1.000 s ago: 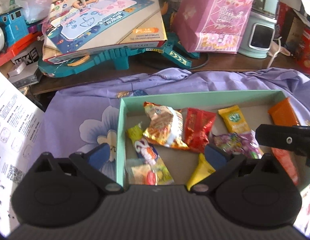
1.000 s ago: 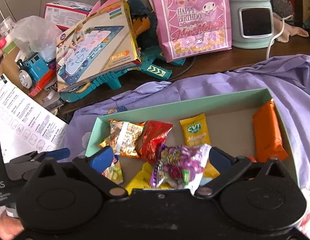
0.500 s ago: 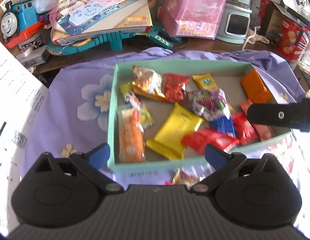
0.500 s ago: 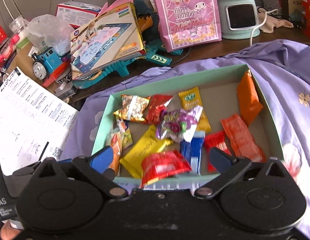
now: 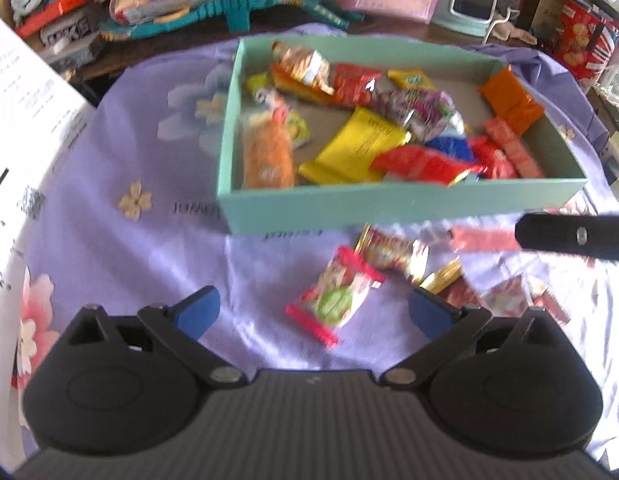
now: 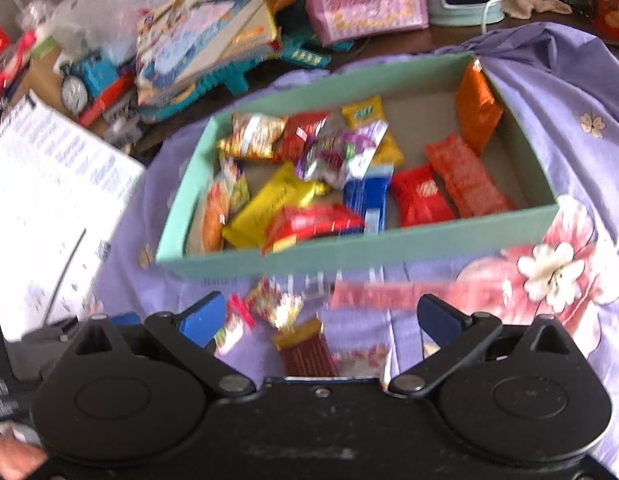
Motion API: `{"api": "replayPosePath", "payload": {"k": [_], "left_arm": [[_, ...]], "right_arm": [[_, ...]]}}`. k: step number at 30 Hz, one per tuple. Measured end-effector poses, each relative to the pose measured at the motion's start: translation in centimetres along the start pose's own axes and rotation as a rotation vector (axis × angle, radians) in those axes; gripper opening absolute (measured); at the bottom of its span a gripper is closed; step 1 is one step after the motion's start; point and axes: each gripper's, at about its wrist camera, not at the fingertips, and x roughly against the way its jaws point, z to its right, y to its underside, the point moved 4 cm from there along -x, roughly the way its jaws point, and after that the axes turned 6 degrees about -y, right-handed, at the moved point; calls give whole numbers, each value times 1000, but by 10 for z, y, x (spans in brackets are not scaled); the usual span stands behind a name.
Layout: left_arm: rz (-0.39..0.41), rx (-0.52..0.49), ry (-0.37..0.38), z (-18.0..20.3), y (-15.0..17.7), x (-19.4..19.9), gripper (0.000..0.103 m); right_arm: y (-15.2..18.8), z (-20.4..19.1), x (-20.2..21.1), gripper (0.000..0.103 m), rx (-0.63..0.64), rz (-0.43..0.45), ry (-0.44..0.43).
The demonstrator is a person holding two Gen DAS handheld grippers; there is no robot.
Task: Organize snacks
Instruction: 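Move both grippers back to the pile, right gripper toward brown chocolate square, then grasp brown chocolate square with right gripper while left gripper grasps cartoon candy packet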
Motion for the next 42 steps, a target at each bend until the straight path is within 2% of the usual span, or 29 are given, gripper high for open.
{"api": "replayPosePath", "payload": {"k": [2, 4, 8, 11, 16, 18, 27, 33, 35, 36, 39, 42], "left_arm": [[0, 1, -2, -5, 7, -4, 103], [-7, 1, -4, -10, 14, -9, 103], [-26, 24, 8, -22, 23, -17, 103], [-27, 30, 6, -25, 23, -21, 103], [-24, 25, 5, -26, 17, -27, 103], [-25, 24, 6, -27, 16, -31, 103], [-12, -11, 14, -24, 10, -39, 102], [-8, -44, 12, -17, 5, -44, 102], [-6, -58, 11, -14, 3, -46, 102], [-6, -64, 11, -13, 2, -46, 101], [-11, -80, 17, -8, 2, -48, 97], [-14, -110, 28, 1, 1, -50, 88]], "right_arm": [[11, -6, -5, 101, 31, -16, 9], [20, -11, -10, 86, 66, -33, 12], [36, -20, -22, 77, 116, -80, -3], [42, -28, -32, 72, 166, -95, 9], [48, -39, -47, 57, 242, -123, 40], [49, -36, -50, 54, 245, -135, 40], [58, -37, -56, 53, 340, -129, 57], [51, -34, -60, 53, 379, -140, 67], [51, -33, -58, 48, 379, -127, 73], [51, -32, -57, 40, 385, -123, 85], [53, -28, -52, 37, 367, -119, 73], [53, -21, -49, 37, 334, -104, 75]]}}
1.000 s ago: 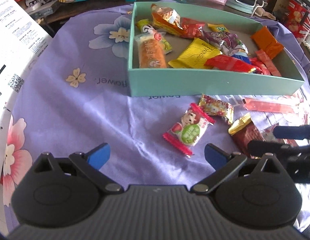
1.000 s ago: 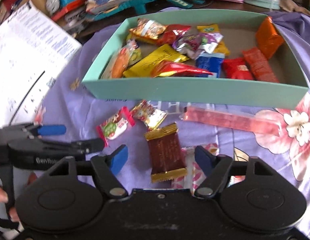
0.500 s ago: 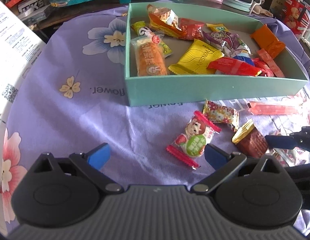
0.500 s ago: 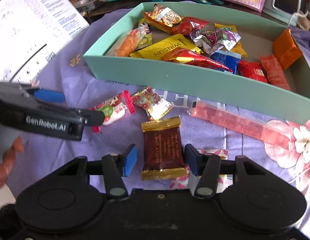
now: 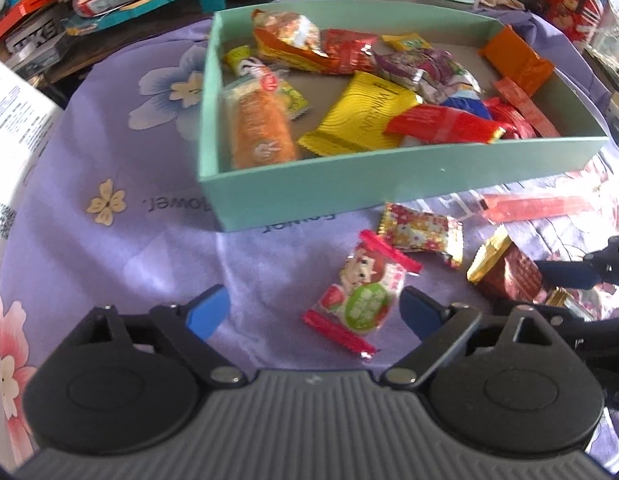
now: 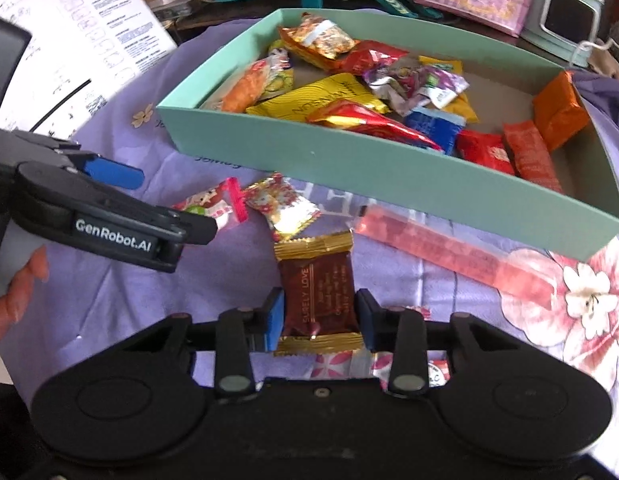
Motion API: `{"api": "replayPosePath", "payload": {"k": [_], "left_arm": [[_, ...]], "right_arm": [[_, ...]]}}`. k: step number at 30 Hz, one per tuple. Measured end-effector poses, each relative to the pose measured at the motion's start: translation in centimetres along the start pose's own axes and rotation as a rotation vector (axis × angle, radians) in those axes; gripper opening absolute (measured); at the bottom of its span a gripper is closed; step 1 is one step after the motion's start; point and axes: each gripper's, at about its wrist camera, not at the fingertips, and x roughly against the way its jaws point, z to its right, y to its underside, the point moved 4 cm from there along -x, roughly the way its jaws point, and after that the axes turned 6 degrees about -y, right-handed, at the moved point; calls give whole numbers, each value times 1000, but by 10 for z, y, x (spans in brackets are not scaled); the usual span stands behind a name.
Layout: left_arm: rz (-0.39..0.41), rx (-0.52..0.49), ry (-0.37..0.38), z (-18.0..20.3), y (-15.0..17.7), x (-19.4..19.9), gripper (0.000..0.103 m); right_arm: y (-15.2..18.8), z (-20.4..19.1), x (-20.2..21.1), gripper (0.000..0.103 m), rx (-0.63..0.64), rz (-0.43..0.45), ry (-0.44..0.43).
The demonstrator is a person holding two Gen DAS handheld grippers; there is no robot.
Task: Organize snacks
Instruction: 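Grasp brown chocolate square with right gripper while left gripper grasps cartoon candy packet, then carry both snacks into the green box and open both grippers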
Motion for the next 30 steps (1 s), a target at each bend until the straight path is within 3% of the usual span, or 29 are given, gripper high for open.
{"api": "replayPosePath", "payload": {"k": [5, 8, 10, 14, 20, 25, 30], "left_arm": [[-2, -48, 18, 16, 0, -2, 69], [24, -64, 19, 22, 0, 3, 38], [22, -47, 17, 20, -1, 4, 33], [0, 39, 27, 7, 2, 9, 32], [25, 76, 46, -6, 6, 32, 31], [83, 95, 58, -15, 0, 62, 32], [149, 120, 53, -28, -22, 81, 32]], "right_arm": [[-1, 7, 1, 37, -47, 13, -16], [-1, 8, 1, 37, -59, 16, -20], [-2, 10, 2, 37, -85, 15, -33], [-3, 11, 10, 37, -121, 25, -53], [-9, 1, 30, 37, -109, 63, -66], [-19, -10, 52, 37, -85, 107, -90], [-50, -8, 68, 37, -93, 162, -111]]}}
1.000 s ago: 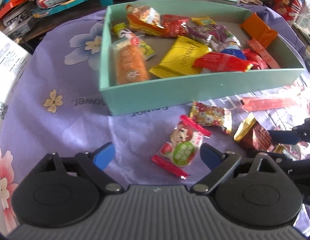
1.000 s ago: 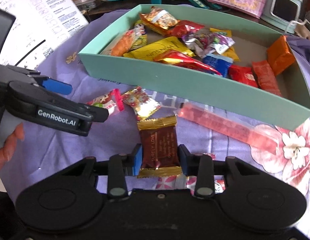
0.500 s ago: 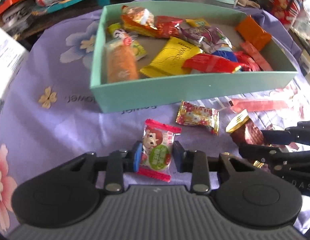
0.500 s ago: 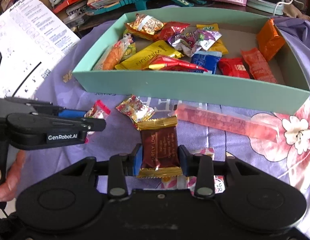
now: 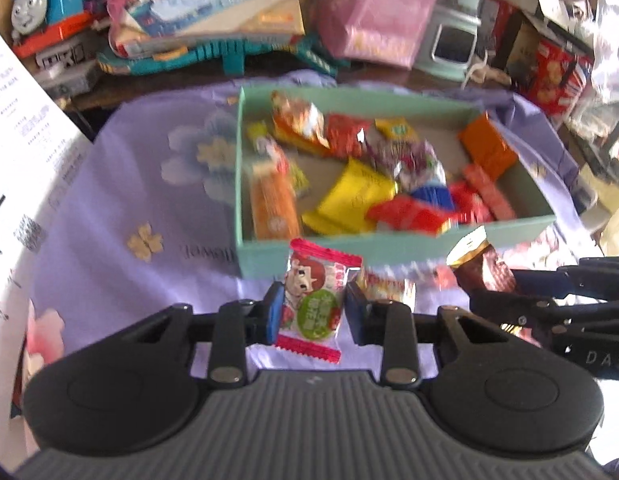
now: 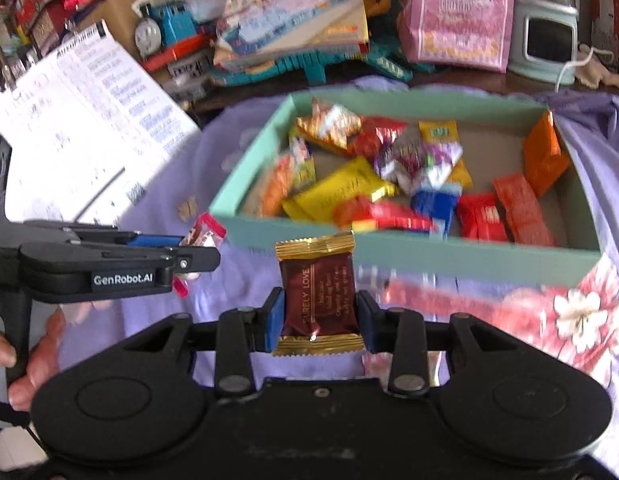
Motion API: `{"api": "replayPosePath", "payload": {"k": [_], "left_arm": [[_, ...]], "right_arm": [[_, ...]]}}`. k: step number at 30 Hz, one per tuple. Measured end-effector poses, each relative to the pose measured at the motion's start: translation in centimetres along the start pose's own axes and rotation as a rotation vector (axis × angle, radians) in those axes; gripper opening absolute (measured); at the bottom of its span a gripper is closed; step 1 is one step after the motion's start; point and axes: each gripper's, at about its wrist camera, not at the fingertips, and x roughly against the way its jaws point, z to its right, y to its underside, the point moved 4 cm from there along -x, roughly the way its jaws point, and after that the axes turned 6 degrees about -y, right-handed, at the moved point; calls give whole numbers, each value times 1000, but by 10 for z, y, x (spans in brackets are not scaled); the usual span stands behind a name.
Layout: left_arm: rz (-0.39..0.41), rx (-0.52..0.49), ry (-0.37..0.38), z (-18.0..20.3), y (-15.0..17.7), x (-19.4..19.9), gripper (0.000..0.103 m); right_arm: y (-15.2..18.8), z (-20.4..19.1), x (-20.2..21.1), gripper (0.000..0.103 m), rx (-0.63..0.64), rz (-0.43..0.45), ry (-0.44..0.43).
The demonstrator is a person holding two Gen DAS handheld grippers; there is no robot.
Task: Organize snacks
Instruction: 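Carry both snacks into the green box and open both grippers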
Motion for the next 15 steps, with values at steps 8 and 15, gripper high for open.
{"api": "replayPosePath", "payload": {"k": [8, 15], "left_arm": [[20, 11, -30, 5, -54, -26, 32], [2, -9, -49, 14, -80, -57, 32]], "right_arm": [[-65, 17, -21, 37, -77, 52, -5], [-101, 30, -58, 37, -94, 37, -7]]}}
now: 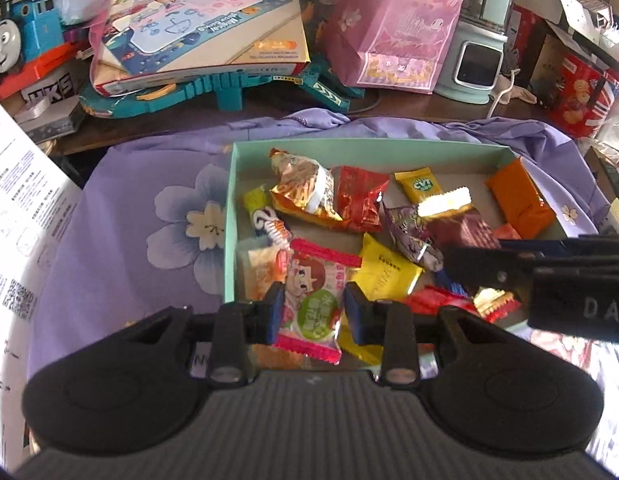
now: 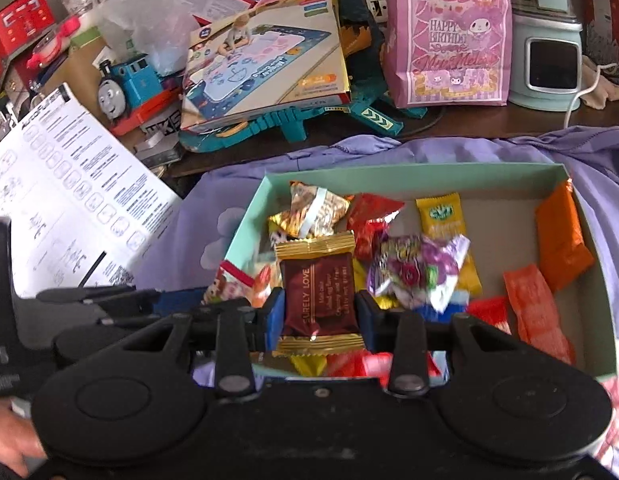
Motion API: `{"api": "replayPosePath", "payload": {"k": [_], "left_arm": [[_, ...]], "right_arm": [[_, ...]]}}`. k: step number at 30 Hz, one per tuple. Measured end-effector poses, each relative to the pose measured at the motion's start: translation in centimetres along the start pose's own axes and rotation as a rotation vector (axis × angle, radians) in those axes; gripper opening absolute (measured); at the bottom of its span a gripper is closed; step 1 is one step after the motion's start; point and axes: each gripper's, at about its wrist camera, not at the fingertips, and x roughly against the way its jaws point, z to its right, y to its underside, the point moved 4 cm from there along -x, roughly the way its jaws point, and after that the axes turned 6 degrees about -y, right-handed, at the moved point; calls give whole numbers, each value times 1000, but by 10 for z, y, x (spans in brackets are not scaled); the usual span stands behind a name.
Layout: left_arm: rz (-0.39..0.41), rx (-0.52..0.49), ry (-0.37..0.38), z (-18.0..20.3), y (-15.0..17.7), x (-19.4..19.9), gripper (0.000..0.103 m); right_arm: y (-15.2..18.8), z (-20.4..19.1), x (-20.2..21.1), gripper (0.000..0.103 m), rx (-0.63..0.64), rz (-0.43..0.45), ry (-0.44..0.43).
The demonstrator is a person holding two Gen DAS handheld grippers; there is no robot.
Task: Organize snacks
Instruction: 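Carry both snacks into the green box and open both grippers, then move left gripper to pink patterned packet while right gripper approaches pink candy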
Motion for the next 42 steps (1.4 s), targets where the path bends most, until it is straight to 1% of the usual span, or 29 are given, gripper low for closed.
{"api": "replayPosePath", "payload": {"k": [9, 17, 20, 21, 22, 23, 24, 25, 26, 30, 35, 42], "left_arm": [[-30, -22, -13, 0, -10, -27, 32], [-36, -22, -25, -2, -21, -42, 32], [-40, -19, -35, 0, -24, -46, 34], [-40, -15, -44, 0, -24, -47, 47], [-38, -12, -55, 0, -25, -48, 70], [-27, -12, -69, 0, -25, -47, 79], [-14, -18, -83, 0, -25, -45, 91], [-4, -27, -96, 1, -25, -44, 96], [-1, -34, -103, 2, -25, -42, 96], [-8, -35, -97, 5, -24, -38, 101], [-11, -38, -91, 9, -20, -29, 103], [10, -36, -79, 16, -14, -2, 103]], "right_arm": [[-18, 3, -40, 37, -10, -25, -11], [-30, 2, -54, 37, -22, -26, -27], [-34, 0, -56, 40, -26, -20, -37], [-35, -1, -56, 51, -27, -15, -37], [-36, -2, -56, 69, -29, -9, -36], [-36, -2, -54, 77, -30, 5, -32], [-36, -2, -53, 88, -29, 16, -26], [-35, -2, -51, 91, -29, 22, -22], [-35, 0, -50, 91, -32, 23, -19], [-31, 6, -44, 103, -50, 33, -1], [-23, 10, -28, 103, -54, 37, 21], [-11, 11, 5, 103, -49, 58, 46]]}}
